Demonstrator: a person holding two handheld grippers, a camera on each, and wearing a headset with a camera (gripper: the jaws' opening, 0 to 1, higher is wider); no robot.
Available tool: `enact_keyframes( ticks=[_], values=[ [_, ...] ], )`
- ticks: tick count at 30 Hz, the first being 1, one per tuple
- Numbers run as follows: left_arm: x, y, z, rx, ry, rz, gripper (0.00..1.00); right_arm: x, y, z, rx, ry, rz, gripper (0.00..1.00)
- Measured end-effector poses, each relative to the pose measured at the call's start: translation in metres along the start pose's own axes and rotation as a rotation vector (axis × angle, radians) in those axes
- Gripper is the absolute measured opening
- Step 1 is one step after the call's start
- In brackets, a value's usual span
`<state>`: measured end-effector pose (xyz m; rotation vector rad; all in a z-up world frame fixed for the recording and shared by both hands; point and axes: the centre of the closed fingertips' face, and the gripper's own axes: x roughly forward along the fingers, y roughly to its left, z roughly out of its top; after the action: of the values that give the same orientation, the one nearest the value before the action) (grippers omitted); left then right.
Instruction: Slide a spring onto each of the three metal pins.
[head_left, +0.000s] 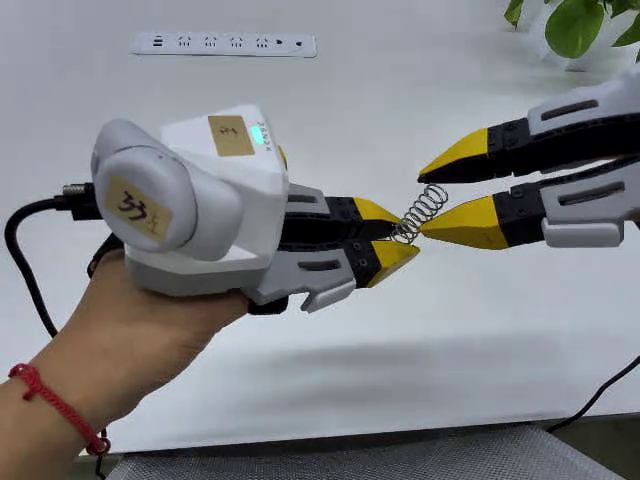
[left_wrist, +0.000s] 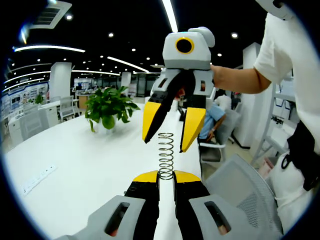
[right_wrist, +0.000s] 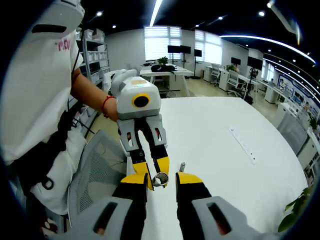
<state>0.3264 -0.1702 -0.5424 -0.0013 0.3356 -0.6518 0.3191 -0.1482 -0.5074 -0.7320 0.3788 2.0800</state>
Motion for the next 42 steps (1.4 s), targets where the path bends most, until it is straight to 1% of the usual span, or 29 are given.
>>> enact_keyframes(
  ticks=[1, 2, 3, 4, 7, 9, 12, 18, 24, 30, 33, 42],
  values=[
    [0.0, -0.001, 0.0, 0.002, 0.001, -0.003, 0.1, 0.002, 0.002, 0.0, -0.008, 0.013, 0.02, 0.23],
    [0.001, -0.002, 0.0, 0.003, 0.002, -0.008, 0.1, 0.005, 0.004, -0.003, -0.028, 0.052, 0.045, 0.23],
    [0.001, -0.002, -0.001, 0.006, 0.006, -0.01, 0.1, 0.008, 0.01, -0.004, -0.053, 0.082, 0.056, 0.22],
    [0.002, -0.002, -0.003, 0.014, 0.012, -0.012, 0.1, 0.011, 0.013, -0.008, -0.09, 0.129, 0.075, 0.22],
    [0.003, -0.004, -0.006, 0.018, 0.018, -0.022, 0.1, 0.012, 0.015, -0.015, -0.152, 0.2, 0.11, 0.2],
    [0.004, -0.005, -0.007, 0.021, 0.021, -0.028, 0.1, 0.012, 0.012, -0.018, -0.15, 0.216, 0.125, 0.19],
    [0.007, -0.006, -0.006, 0.022, 0.019, -0.033, 0.1, 0.011, 0.015, -0.021, -0.179, 0.258, 0.136, 0.17],
    [0.01, -0.008, -0.003, 0.031, 0.025, -0.043, 0.1, 0.009, 0.016, -0.023, -0.213, 0.291, 0.156, 0.14],
    [0.008, -0.005, -0.004, 0.039, 0.039, -0.038, 0.1, 0.01, 0.017, -0.025, -0.238, 0.318, 0.174, 0.12],
    [0.007, -0.002, -0.005, 0.036, 0.035, -0.028, 0.1, 0.011, 0.015, -0.025, -0.245, 0.329, 0.182, 0.12],
    [0.007, 0.0, -0.006, 0.046, 0.032, -0.021, 0.1, 0.012, 0.013, -0.025, -0.245, 0.334, 0.185, 0.12],
    [0.006, 0.003, -0.006, 0.034, 0.017, -0.015, 0.11, 0.014, 0.01, -0.025, -0.219, 0.332, 0.183, 0.12]
  ],
)
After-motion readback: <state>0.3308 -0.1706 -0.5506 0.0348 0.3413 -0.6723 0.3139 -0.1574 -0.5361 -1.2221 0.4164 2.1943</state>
